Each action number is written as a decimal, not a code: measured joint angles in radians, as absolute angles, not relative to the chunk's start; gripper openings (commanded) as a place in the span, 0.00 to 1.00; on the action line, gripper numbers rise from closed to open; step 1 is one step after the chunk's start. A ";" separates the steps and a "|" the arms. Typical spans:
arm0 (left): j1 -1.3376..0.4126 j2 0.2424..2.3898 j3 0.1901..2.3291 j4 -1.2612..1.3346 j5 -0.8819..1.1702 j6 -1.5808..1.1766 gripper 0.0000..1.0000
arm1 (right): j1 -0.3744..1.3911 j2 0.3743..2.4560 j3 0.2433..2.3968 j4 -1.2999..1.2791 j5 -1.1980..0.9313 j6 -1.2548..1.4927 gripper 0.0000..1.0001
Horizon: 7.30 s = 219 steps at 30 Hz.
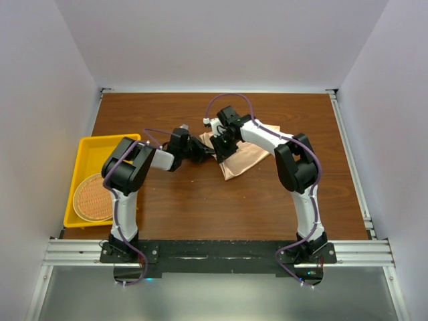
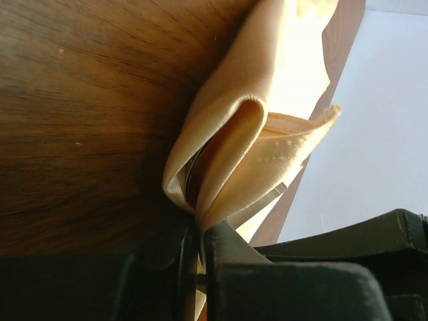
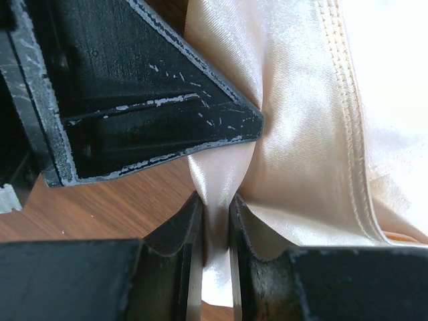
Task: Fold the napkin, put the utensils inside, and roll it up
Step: Roll the napkin with the utensil
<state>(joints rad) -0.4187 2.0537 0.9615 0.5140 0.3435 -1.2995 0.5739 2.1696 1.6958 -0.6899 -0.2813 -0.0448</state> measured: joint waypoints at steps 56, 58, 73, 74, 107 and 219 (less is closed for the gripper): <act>-0.432 1.978 1.091 0.004 0.322 -1.298 0.00 | 0.959 1.905 1.162 -0.103 0.469 -0.138 0.72; -0.432 1.978 1.091 0.002 0.326 -1.298 0.00 | 0.957 1.914 1.162 -0.092 0.488 -0.139 0.71; -0.419 1.974 1.108 -0.069 0.360 -1.296 0.00 | 0.955 1.966 1.166 -0.035 0.574 -0.126 0.28; -0.418 1.974 1.112 -0.077 0.360 -1.298 0.00 | 0.955 1.971 1.168 -0.033 0.575 -0.120 0.23; -0.232 1.732 0.912 -0.002 0.402 -1.078 0.58 | 0.834 1.943 1.191 -0.075 0.251 -0.008 0.00; -0.494 2.169 1.127 0.505 0.434 -1.068 0.00 | 0.638 1.916 1.313 -0.470 -0.106 0.141 0.98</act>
<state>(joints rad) -0.4942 2.1689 1.1271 0.5053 0.4339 -1.0679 0.6380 1.9156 1.3128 -0.4702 -0.1062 0.1413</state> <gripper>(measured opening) 0.012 0.869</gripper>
